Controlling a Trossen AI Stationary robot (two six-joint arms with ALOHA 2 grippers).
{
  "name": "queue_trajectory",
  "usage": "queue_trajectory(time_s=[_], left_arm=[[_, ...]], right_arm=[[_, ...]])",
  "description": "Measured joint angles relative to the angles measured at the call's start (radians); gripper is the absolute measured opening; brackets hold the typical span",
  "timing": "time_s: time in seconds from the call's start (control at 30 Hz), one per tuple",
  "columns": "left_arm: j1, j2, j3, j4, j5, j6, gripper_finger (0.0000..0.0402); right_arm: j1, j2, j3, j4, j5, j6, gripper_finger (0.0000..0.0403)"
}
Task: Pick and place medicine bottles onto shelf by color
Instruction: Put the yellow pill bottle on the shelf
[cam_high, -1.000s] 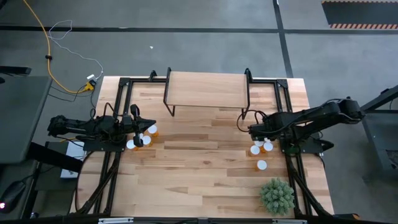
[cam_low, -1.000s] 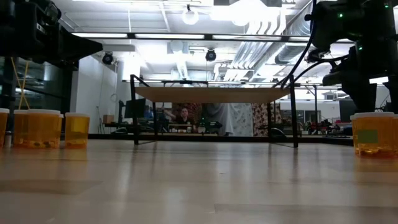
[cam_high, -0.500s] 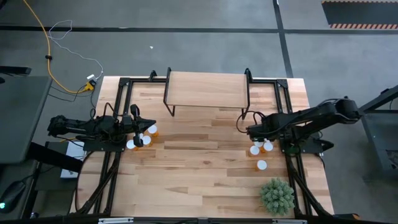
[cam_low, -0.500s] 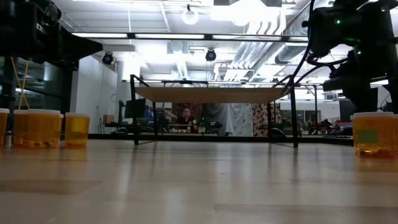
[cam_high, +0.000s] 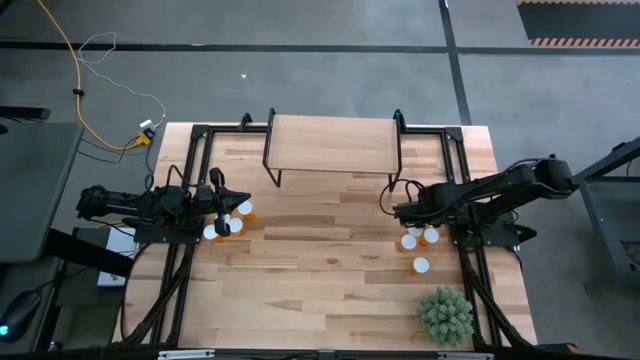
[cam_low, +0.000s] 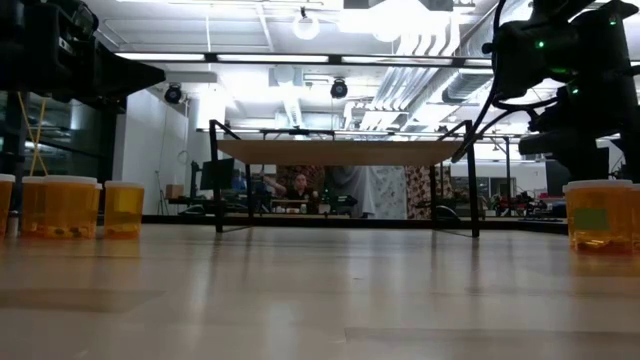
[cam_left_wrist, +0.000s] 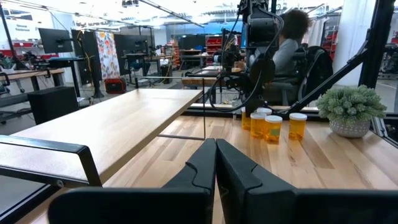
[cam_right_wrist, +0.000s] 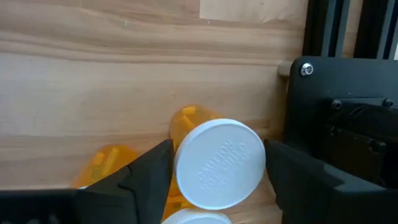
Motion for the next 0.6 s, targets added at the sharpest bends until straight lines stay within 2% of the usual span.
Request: queue_trajectory(time_s=[0.17,0.37,0.6], left_arm=[[0.0,0.0,0.0,0.0,0.0,0.0,0.0001],[0.0,0.0,0.0,0.0,0.0,0.0,0.0001],[0.0,0.0,0.0,0.0,0.0,0.0,0.0001]], right_arm=[[0.0,0.0,0.0,-0.002,0.001,-0.002,0.0201],[0.0,0.0,0.021,-0.029,-0.005,-0.056,0.0195],[0.0,0.0,0.183,-0.184,0.043,-0.174,0.0194]])
